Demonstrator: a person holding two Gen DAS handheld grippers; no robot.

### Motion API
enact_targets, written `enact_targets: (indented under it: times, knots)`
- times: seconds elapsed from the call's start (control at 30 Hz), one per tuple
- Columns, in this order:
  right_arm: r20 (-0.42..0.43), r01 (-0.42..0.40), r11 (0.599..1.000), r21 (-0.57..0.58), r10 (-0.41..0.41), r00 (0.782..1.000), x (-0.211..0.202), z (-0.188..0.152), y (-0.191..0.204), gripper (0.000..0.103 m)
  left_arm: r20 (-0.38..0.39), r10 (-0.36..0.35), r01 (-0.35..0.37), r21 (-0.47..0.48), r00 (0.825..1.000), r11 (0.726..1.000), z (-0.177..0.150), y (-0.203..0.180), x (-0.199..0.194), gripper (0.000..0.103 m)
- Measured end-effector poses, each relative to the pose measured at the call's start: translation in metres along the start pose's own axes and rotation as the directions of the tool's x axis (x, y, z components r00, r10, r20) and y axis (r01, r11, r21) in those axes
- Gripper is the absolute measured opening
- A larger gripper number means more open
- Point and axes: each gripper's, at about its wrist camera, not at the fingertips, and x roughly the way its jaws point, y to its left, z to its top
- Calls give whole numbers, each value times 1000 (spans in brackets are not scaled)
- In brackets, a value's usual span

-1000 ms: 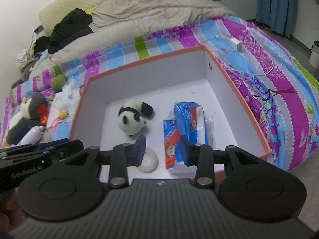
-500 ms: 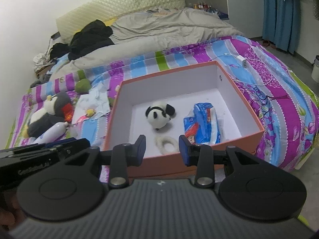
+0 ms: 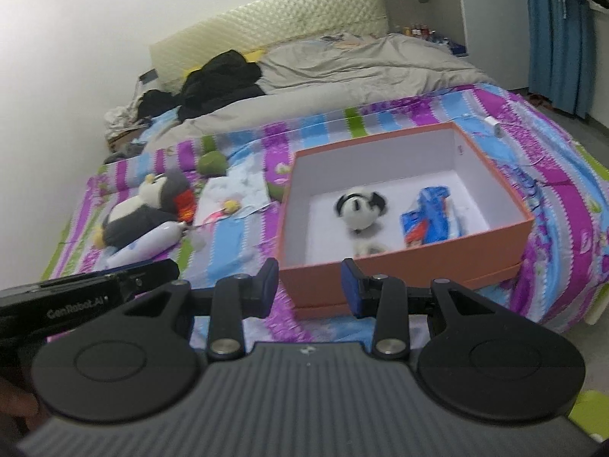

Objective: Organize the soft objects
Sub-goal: 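Withdraw both open tools from the box back toward the bed items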

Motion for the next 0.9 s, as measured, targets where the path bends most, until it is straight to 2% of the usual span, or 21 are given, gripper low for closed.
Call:
enact_targets:
  times: [0.3,0.47,0.63,0.73,0.9]
  knots:
    - [-18,-89,994,-69,88,996,-5,-32,42,40,42,76,-73,-58,996,996,-41,40,-55,31]
    - [-47,-136,985,-109,131,990,3,-46,62,40,54,115,-107,-120,992,987,-62,67,-72,32]
    - [-58,-153,981,-123,146,988,12,-51,73,40,44,135,-126,-161,990,979,-69,88,-70,33]
    - [-70,-157,979,-127,149,986,22,-50,76,40,32,155,-148,-168,987,975,-69,97,-61,39]
    - [-85,-172,976,-135,161,983,43,-46,84,40,21,175,-168,-191,984,967,-61,114,-39,39]
